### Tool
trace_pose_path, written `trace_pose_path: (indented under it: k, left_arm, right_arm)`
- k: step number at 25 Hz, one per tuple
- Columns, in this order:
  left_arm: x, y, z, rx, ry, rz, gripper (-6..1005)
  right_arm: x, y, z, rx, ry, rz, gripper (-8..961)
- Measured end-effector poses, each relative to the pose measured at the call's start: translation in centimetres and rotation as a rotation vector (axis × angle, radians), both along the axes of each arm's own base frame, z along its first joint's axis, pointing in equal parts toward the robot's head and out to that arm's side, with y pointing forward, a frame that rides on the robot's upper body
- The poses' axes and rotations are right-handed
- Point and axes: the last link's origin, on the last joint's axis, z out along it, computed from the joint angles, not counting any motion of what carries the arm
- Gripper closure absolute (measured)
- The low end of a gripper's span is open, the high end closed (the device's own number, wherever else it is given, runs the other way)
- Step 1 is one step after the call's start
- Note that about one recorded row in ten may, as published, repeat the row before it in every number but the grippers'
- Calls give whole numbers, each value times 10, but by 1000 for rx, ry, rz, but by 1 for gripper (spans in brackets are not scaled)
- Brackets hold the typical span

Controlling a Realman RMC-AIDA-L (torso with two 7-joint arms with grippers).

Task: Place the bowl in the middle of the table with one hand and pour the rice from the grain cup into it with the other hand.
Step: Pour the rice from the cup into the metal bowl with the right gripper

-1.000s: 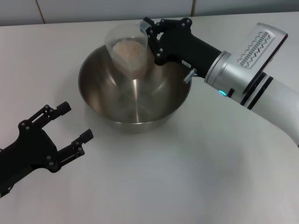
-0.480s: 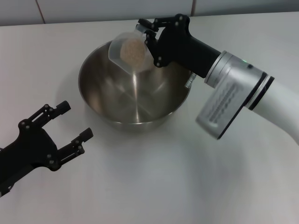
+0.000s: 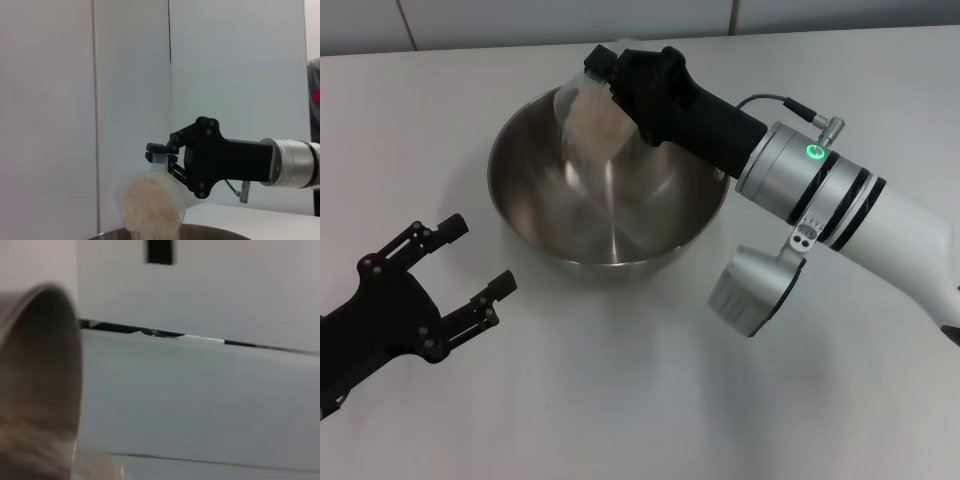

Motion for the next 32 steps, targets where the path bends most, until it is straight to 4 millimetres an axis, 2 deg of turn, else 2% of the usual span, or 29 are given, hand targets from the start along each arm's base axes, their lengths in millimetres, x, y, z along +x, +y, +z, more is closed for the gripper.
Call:
trace_pose_path:
  k: [16,32]
  left_arm:
    - [2,1,-2,-4,-6,-4,211]
    - [3,1,-3,-6,-6,-1,211]
  right_arm:
    - [2,-3,-3,309,-367,310,936]
    - [3,-9,-6,292,-374,339,936]
